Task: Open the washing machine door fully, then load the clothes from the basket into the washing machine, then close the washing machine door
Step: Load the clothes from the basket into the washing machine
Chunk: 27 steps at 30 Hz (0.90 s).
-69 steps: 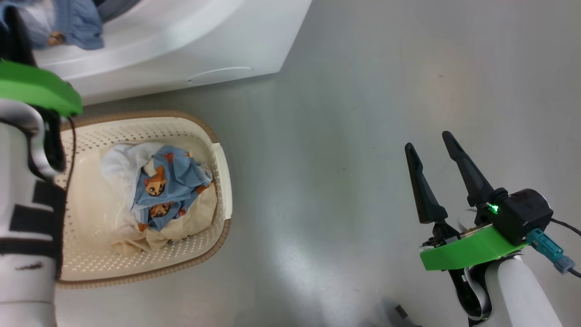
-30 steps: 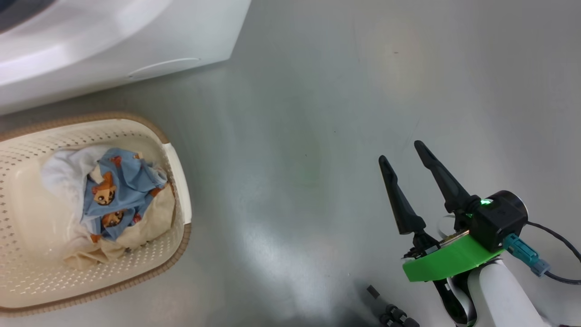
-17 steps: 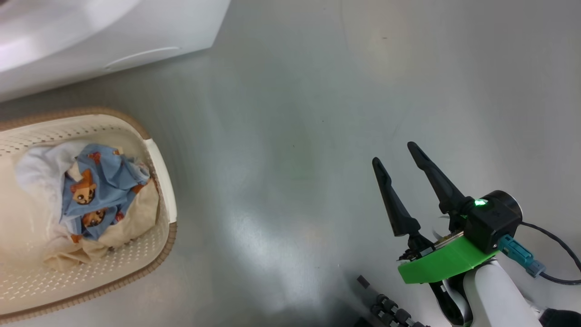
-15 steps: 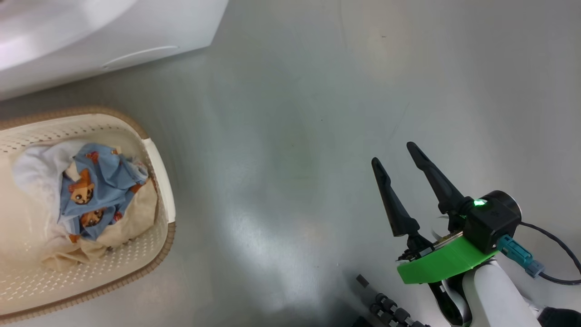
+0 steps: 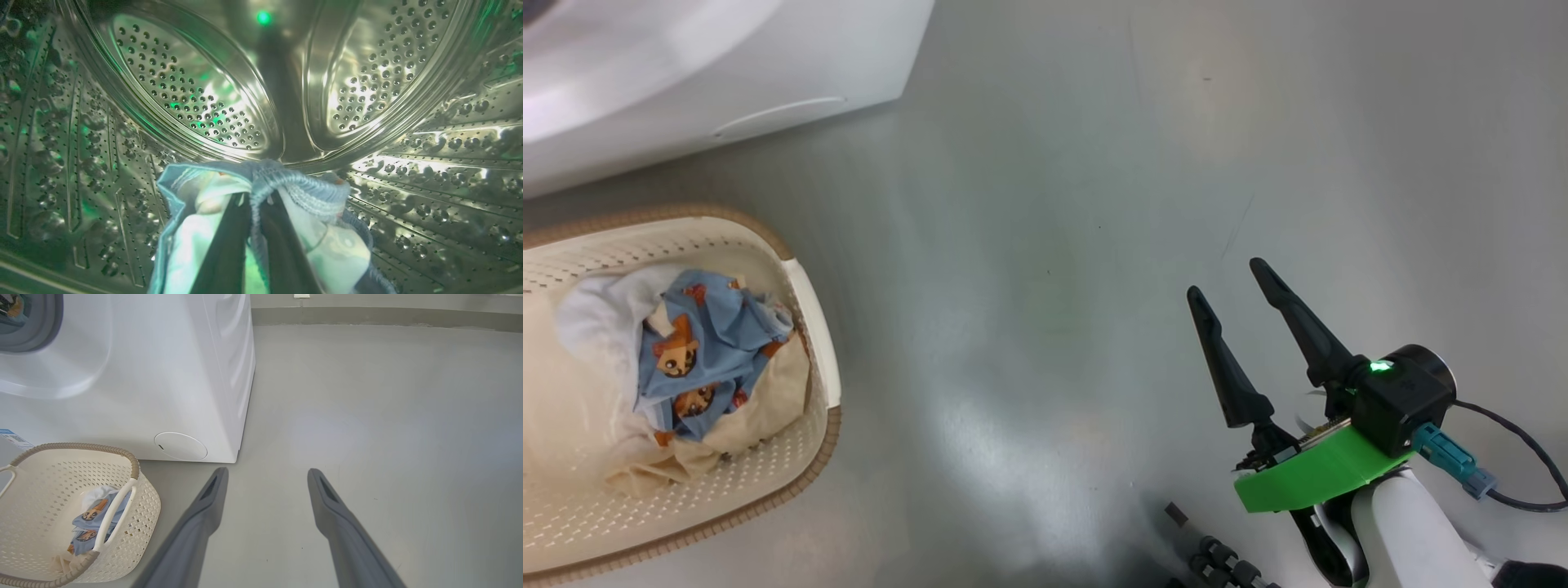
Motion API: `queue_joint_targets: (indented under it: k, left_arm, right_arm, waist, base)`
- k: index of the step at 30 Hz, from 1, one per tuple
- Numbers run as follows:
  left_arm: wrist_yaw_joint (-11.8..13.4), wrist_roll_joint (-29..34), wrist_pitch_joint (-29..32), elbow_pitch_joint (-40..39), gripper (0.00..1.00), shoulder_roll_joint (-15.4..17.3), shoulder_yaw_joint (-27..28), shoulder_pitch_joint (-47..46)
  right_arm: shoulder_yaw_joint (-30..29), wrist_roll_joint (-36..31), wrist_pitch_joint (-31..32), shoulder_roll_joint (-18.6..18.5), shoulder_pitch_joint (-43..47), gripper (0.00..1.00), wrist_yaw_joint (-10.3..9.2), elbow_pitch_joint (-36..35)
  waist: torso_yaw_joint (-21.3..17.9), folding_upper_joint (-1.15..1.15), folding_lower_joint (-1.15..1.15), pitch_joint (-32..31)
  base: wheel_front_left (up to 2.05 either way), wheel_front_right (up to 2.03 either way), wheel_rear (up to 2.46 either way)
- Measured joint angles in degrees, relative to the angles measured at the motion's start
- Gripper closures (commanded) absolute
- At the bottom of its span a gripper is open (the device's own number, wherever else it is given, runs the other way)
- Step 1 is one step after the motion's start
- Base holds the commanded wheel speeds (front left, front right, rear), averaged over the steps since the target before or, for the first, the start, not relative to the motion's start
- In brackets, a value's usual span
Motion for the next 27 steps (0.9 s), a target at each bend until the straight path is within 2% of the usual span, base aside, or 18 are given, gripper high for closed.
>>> queue_joint_targets:
  k: [1,2,3,4,5,6,7,8,15,27]
  left_arm:
    - [0.0,0.1,0.4,1.0,1.00,0.0,-0.3,-0.7]
    - [0.0,0.3,1.0,2.1,0.96,0.0,-0.5,-1.3]
    - [0.0,0.4,1.5,2.9,0.87,0.0,-0.9,-1.9]
    - [0.0,0.5,2.2,3.9,0.87,0.0,-1.2,-2.4]
    - [0.0,0.6,3.1,4.9,0.59,-0.1,-1.4,-2.9]
    - [0.1,0.6,4.1,5.9,0.47,-0.1,-1.6,-3.4]
    - [0.3,0.6,4.8,6.7,0.26,-0.2,-1.8,-3.8]
    - [0.6,0.9,5.6,7.5,0.00,-0.2,-2.0,-4.1]
    - [1.5,0.9,8.8,11.5,0.00,-1.0,-2.5,-5.4]
    - [2.5,-1.0,6.0,13.5,0.00,-3.5,-2.3,-5.4]
  right_arm:
    - [0.0,0.0,0.0,0.0,0.0,0.00,0.00,0.0]
    - [0.0,0.0,0.0,0.0,0.0,0.00,0.00,0.0]
    - [0.0,0.0,0.0,0.0,0.1,0.00,0.00,0.0]
    - [0.0,0.0,0.0,0.0,0.1,0.00,0.00,0.0]
    - [0.0,0.0,0.0,0.0,0.1,0.00,0.00,0.0]
    - [0.0,0.0,0.0,0.0,0.1,0.00,0.00,0.0]
    - [0.0,0.0,0.0,0.0,0.1,0.00,0.00,0.0]
    - [0.0,0.1,0.0,0.1,0.1,0.00,0.00,0.0]
    - [-0.1,0.1,0.0,0.1,0.2,0.00,0.00,0.0]
    - [-0.7,0.2,0.0,0.0,0.1,0.00,0.00,0.1]
  waist:
    - [0.0,0.00,0.00,-0.1]
    - [0.1,0.00,0.00,-0.3]
    - [0.2,0.00,0.00,-0.4]
    - [0.2,0.00,0.00,-0.5]
    - [0.3,0.00,0.00,-0.6]
    - [0.4,0.00,0.00,-0.6]
    - [0.5,0.00,0.00,-0.7]
    - [0.6,0.00,0.00,-0.8]
    - [1.1,0.00,0.00,-1.3]
    - [2.5,0.00,0.00,-2.2]
  base:
    - [0.00,0.00,0.00]
    - [0.00,0.00,0.00]
    - [0.00,0.00,0.00]
    - [0.00,0.00,0.00]
    - [0.00,0.00,0.00]
    - [0.00,0.00,0.00]
    - [0.00,0.00,0.00]
    - [0.00,0.00,0.00]
    - [0.00,0.00,0.00]
    - [0.00,0.00,0.00]
